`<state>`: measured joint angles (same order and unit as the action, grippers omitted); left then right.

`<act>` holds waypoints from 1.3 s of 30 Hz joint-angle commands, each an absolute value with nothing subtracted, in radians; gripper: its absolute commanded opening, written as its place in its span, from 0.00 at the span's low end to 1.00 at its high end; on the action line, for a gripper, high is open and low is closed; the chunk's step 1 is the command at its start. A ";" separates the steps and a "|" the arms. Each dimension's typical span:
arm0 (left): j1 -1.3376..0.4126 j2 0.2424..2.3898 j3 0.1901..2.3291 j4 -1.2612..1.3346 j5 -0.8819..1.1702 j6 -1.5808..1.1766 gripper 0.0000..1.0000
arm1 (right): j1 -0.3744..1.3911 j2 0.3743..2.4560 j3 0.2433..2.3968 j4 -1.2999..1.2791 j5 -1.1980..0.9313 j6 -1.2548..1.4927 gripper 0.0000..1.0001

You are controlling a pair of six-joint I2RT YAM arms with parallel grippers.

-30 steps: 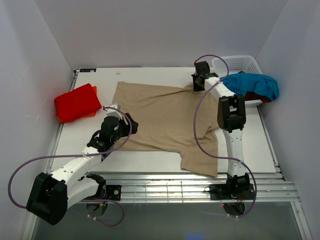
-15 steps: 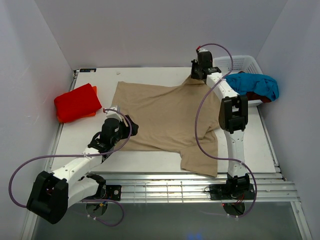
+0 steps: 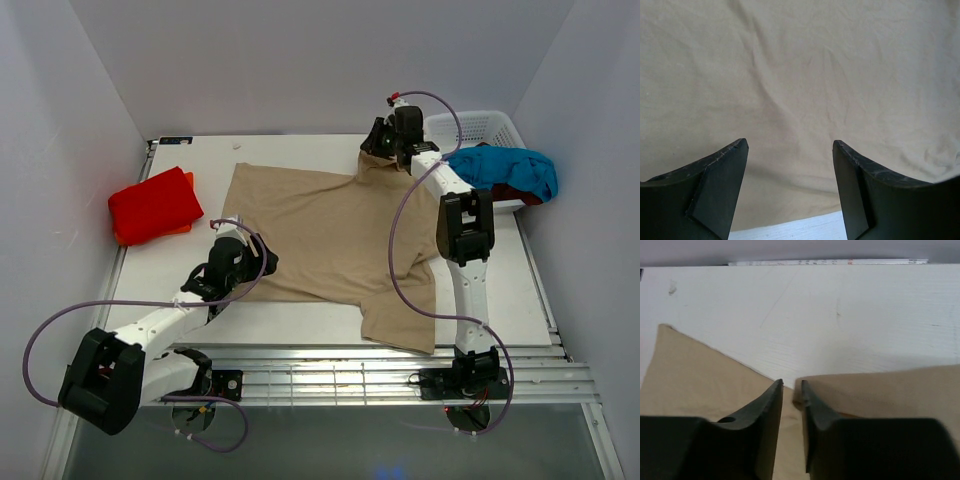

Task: Fold and stack the t-shirts
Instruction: Fold the tshirt

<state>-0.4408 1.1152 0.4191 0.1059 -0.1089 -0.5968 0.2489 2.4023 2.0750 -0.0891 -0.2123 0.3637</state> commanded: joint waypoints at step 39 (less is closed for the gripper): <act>-0.124 2.150 1.541 0.146 0.091 -0.261 0.80 | 0.095 2.485 2.152 -0.298 0.066 0.172 0.49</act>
